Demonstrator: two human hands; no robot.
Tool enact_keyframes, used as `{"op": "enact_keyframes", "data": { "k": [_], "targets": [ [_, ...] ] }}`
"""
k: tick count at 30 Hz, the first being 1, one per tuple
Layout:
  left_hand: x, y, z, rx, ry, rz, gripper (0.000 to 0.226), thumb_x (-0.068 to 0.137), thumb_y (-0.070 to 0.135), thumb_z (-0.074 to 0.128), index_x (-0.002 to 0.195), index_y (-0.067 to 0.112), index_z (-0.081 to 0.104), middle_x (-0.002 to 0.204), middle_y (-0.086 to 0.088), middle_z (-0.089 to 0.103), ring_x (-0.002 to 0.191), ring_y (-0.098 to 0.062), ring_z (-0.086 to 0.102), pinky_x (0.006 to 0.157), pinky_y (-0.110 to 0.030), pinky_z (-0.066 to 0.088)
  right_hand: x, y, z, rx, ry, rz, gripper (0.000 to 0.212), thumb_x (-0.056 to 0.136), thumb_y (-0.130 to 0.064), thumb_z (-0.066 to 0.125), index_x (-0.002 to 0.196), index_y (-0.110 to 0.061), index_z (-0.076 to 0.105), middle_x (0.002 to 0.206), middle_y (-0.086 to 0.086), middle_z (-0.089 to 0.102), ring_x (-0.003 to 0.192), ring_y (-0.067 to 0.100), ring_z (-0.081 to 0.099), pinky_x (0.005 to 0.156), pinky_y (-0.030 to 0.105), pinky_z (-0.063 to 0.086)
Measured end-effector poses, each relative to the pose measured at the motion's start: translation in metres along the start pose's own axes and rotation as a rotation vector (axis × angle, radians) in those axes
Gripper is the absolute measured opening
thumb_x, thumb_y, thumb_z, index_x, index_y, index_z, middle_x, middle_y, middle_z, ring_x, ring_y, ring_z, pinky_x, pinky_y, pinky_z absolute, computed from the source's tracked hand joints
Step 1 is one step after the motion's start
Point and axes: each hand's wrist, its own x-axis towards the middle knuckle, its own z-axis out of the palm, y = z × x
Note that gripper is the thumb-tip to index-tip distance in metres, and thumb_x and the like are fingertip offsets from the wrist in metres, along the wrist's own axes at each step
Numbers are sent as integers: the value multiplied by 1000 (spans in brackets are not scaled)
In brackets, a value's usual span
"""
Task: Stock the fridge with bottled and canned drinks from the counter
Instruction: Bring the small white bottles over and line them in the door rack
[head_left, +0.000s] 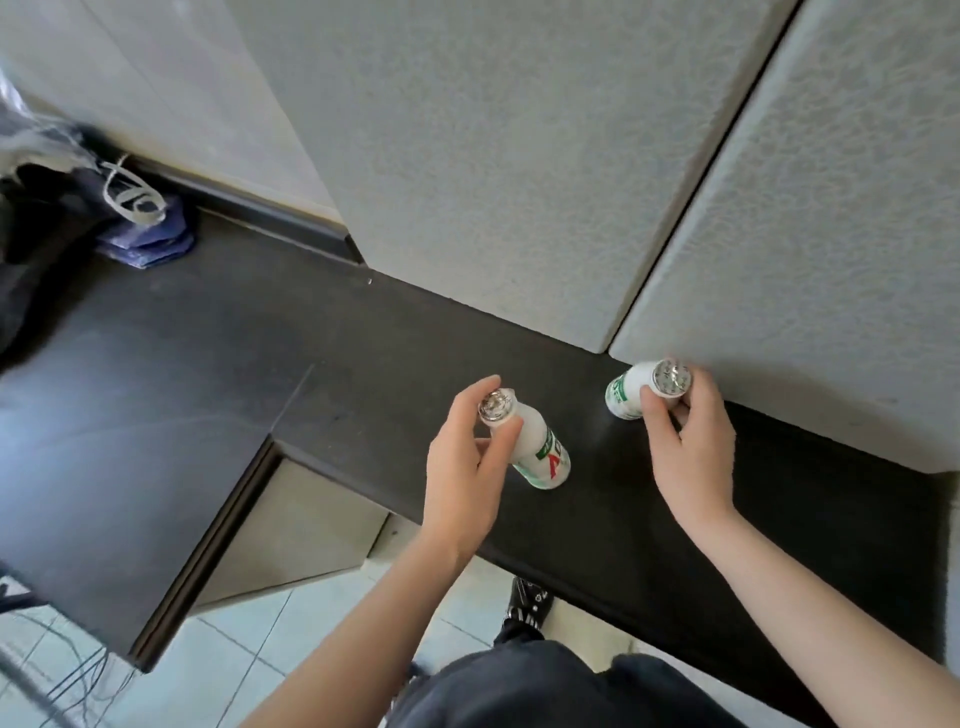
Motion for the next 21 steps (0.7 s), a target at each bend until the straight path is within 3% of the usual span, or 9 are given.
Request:
{"op": "enact_keyframes", "data": {
  "k": [2, 6, 9, 15, 21],
  "targets": [
    [-21, -4, -22, -52, 69, -14, 40, 94, 19, 57, 112, 53, 48, 109, 24, 62, 96, 3, 61, 71, -11, 51, -17, -6, 2, 53, -5, 6, 35, 91, -34, 54, 122, -18, 53, 113, -8, 57, 102, -3, 57, 79, 1, 43],
    [-70, -21, -80, -83, 245, -66, 35, 92, 22, 59, 114, 47, 51, 111, 21, 63, 102, -4, 61, 79, -20, 53, -64, -32, 23, 146, -181, -1, 33, 89, -35, 55, 121, -29, 50, 111, -11, 59, 100, -18, 55, 76, -1, 43],
    [-115, -37, -126, -49, 374, -107, 35, 91, 21, 61, 111, 47, 51, 108, 21, 63, 100, -3, 62, 81, -25, 53, -110, -61, 49, 191, -410, -38, 30, 83, -42, 55, 113, -37, 52, 111, -19, 60, 103, -12, 58, 79, 3, 46],
    [-234, -64, -213, 1, 605, -170, 29, 90, 29, 61, 108, 49, 51, 109, 27, 62, 100, 2, 60, 75, -11, 48, -222, -130, 107, 184, -879, -186, 26, 82, -43, 57, 107, -39, 56, 106, -22, 64, 101, 0, 61, 84, 12, 47],
    [-371, -95, -288, 20, 765, -233, 33, 84, 35, 57, 111, 53, 49, 113, 22, 65, 107, -3, 59, 80, -21, 50, -345, -190, 138, 222, -1173, -312, 26, 83, -44, 62, 109, -40, 60, 106, -14, 67, 97, 3, 65, 81, 16, 50]
  ]
}}
